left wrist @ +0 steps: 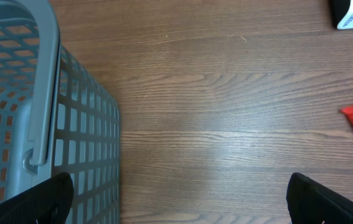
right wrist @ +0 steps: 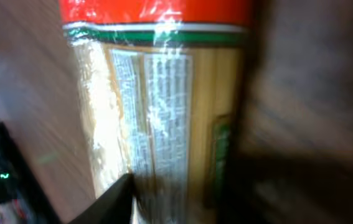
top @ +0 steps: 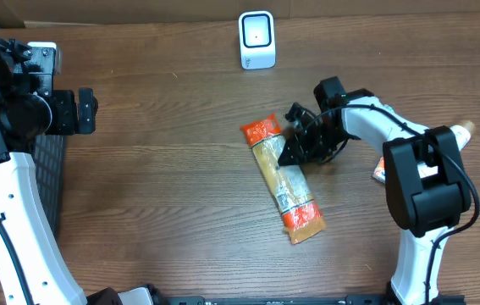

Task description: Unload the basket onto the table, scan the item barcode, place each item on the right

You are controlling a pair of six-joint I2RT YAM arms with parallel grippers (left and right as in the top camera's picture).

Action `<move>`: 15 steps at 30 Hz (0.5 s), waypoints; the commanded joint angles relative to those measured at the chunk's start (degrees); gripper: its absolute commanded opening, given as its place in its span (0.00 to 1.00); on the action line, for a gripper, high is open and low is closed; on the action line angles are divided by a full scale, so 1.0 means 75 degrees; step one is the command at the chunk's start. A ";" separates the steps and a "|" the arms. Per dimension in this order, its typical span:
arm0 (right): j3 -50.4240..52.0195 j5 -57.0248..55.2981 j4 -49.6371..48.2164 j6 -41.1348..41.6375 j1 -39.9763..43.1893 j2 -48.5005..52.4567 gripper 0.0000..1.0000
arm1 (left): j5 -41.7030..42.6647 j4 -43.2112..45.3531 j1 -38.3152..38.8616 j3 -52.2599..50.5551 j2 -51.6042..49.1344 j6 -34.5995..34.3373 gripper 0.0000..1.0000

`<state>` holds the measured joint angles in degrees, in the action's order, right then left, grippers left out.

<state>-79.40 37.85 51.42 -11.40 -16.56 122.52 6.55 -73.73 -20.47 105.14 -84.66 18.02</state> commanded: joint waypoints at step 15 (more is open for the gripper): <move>-0.0280 0.1886 0.1157 0.0073 0.0256 0.0420 0.04 | -0.0050 0.0026 -0.0020 -0.0003 -0.0047 0.0087 0.99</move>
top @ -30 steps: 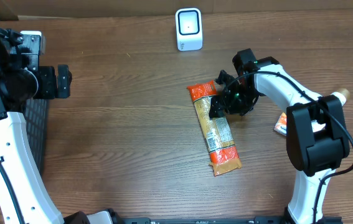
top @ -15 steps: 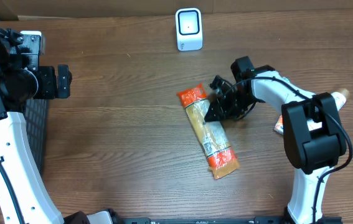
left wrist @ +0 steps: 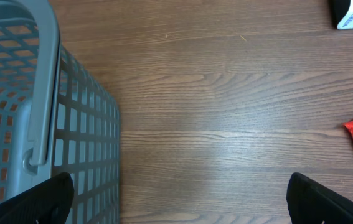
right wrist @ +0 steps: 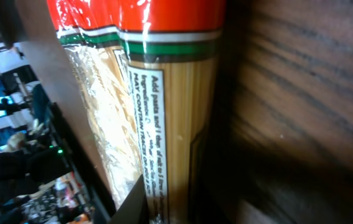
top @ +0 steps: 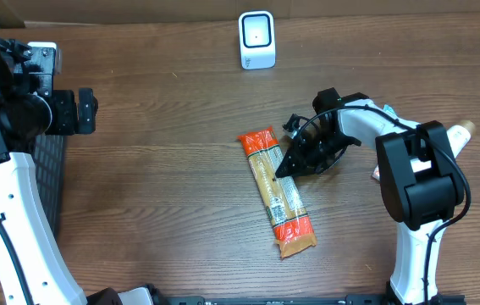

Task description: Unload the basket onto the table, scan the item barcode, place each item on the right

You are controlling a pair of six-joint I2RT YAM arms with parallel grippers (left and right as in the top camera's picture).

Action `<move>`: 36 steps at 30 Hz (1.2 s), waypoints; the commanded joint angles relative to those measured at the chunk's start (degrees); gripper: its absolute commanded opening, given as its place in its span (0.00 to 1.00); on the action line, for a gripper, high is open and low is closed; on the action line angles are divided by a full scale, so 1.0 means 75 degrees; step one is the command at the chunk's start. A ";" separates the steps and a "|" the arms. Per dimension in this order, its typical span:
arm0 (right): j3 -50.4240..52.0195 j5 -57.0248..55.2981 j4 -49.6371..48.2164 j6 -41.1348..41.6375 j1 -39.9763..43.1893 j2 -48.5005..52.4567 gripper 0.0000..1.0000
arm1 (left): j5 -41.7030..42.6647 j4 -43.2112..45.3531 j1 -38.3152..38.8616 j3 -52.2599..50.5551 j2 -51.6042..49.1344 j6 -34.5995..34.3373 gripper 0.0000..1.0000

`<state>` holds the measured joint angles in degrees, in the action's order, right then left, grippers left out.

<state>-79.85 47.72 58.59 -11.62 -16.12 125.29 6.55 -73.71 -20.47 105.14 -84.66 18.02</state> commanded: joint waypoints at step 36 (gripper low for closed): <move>-0.2591 0.0073 0.0411 0.2387 0.1043 -0.2308 0.04 | -0.0050 0.0023 -0.0020 -0.0003 -0.0047 0.0087 1.00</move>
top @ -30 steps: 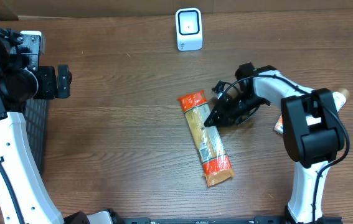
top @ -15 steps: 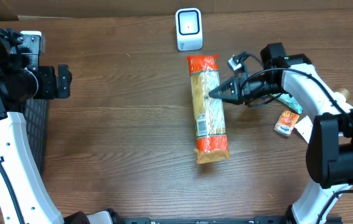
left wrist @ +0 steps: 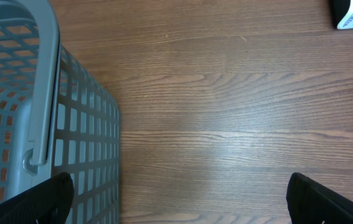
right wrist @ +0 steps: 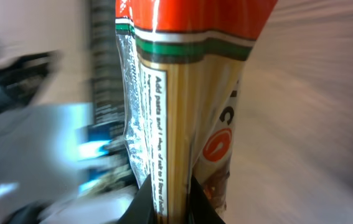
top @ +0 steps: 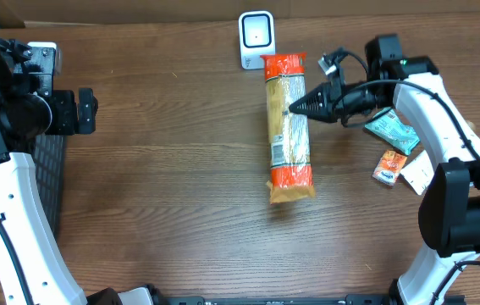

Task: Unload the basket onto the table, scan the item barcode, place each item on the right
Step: 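Lift the spaghetti pack and hold it over the scanner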

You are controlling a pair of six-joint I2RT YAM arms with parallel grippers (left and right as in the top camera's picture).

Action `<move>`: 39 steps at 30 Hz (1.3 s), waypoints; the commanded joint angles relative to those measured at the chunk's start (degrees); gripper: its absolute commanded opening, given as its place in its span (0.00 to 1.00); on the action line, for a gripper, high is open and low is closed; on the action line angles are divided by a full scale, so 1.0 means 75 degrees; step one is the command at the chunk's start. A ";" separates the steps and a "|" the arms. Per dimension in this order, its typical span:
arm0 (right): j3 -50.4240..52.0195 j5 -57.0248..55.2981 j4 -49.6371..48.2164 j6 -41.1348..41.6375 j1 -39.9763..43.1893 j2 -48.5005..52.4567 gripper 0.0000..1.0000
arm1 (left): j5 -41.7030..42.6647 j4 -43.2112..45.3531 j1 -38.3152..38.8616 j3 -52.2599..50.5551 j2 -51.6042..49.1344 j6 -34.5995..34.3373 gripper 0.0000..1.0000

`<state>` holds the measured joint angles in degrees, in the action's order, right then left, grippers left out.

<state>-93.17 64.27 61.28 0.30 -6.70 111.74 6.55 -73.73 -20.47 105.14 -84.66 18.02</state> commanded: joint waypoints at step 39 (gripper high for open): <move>-0.2232 -1.2307 -1.1060 -0.8918 -0.3220 0.3057 0.04 | -0.0050 0.0026 -0.0020 -0.0003 -0.0047 0.0087 1.00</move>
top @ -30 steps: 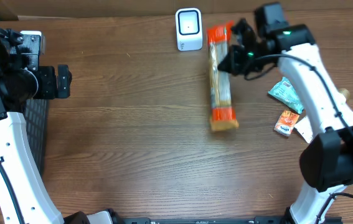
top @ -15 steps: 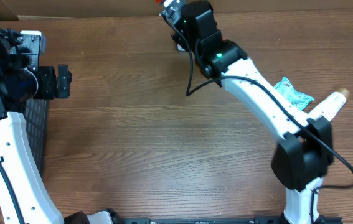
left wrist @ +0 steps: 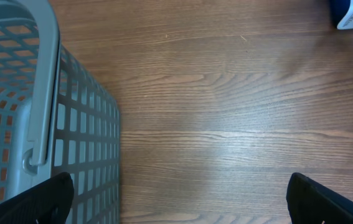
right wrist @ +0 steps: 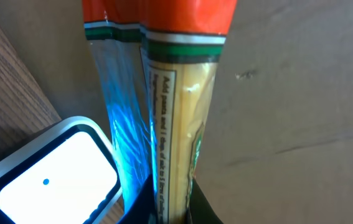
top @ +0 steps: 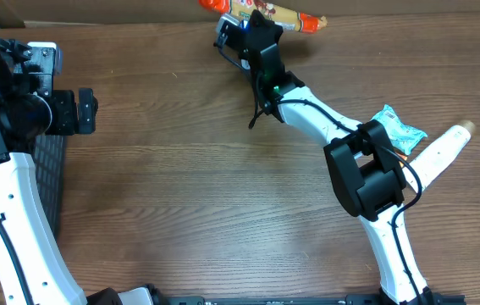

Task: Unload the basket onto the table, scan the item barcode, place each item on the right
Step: 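Lift the spaghetti pack and hold it over the scanner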

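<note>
The spaghetti packet, clear with orange ends, is held across the table's back edge by my right gripper, which is shut on it. In the right wrist view the packet stands between the jaws of the right gripper, right beside the white scanner, and blue light falls on its film. From overhead the scanner is mostly hidden under the gripper. My left gripper stays far left; in its wrist view the left gripper is open over bare wood, with a scanner corner at top right.
A grey mesh basket stands at the table's left edge under the left arm. A teal packet and a white bottle lie at the right. A cardboard wall closes the back.
The right gripper has carried the packet from just in front of the scanner to the back edge over the scanner, turned crosswise. Blue light now shows on it. The left arm has not moved.
The packet first lay on the middle of the table with my right gripper at its side. Half a second later it had shifted slightly. Then it was held raised near the scanner, and now it is beside the scanner face.
</note>
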You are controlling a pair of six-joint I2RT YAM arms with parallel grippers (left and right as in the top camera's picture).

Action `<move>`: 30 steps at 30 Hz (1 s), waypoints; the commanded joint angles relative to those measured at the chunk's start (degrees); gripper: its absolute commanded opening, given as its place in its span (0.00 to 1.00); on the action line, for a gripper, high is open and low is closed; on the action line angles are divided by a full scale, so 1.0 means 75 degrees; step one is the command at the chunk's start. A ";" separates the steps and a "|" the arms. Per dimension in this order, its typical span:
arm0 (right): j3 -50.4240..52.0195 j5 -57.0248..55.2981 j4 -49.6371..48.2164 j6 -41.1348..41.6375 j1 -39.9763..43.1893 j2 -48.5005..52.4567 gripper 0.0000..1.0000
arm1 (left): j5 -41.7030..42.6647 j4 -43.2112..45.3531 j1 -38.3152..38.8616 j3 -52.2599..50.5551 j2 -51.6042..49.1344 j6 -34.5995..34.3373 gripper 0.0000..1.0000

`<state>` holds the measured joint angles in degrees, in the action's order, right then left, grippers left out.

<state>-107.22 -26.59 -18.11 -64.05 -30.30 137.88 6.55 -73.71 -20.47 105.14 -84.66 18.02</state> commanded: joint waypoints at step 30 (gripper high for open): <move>-0.0356 -0.0032 -0.0204 -0.1096 -0.0542 -0.0425 0.04 | -0.0050 0.0023 -0.0020 -0.0003 -0.0047 0.0085 1.00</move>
<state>-107.24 -25.04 -17.10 -72.03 -34.44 137.88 6.55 -73.71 -20.47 105.14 -84.66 18.02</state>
